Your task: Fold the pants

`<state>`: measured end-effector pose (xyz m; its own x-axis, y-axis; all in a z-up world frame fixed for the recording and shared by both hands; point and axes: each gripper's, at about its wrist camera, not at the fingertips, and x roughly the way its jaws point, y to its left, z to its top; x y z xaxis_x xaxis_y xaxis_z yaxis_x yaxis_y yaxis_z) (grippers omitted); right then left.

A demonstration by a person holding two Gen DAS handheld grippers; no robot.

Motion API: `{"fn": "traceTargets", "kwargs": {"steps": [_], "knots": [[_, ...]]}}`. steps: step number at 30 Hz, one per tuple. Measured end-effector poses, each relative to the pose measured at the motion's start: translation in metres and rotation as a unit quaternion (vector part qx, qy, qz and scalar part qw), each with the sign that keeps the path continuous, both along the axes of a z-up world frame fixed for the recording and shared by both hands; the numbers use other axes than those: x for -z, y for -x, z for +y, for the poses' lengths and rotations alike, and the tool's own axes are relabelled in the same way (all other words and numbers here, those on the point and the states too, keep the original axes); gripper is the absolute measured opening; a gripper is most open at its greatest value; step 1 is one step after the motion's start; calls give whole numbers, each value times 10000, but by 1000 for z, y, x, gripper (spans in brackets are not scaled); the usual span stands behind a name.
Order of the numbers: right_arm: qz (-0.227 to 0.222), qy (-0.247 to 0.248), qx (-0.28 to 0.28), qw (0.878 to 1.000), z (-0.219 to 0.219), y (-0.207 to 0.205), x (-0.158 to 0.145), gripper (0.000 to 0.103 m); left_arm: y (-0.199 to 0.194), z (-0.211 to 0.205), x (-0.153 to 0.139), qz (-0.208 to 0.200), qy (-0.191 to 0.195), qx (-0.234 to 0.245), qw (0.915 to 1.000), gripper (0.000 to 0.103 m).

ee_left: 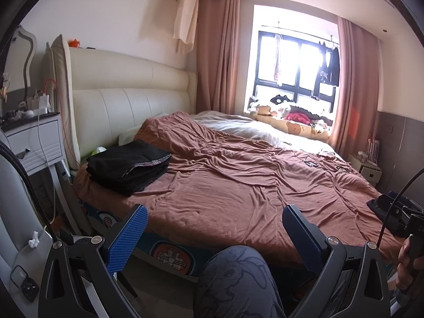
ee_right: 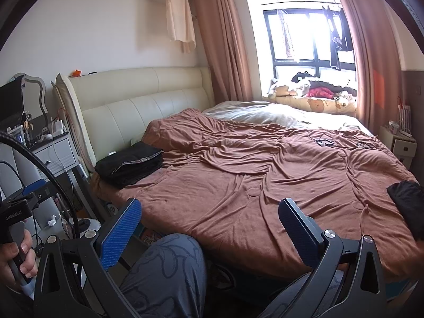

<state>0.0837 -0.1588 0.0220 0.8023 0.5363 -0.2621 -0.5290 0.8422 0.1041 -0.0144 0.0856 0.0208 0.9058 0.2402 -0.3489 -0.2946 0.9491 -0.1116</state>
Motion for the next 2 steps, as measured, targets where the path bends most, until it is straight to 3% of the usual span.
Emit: {"fn": "traceTargets", "kwargs": {"steps": [2], "knots": [[12, -7, 0, 10000, -1, -1, 0, 103, 0, 0, 0, -4, 14, 34, 10000, 102]]}}
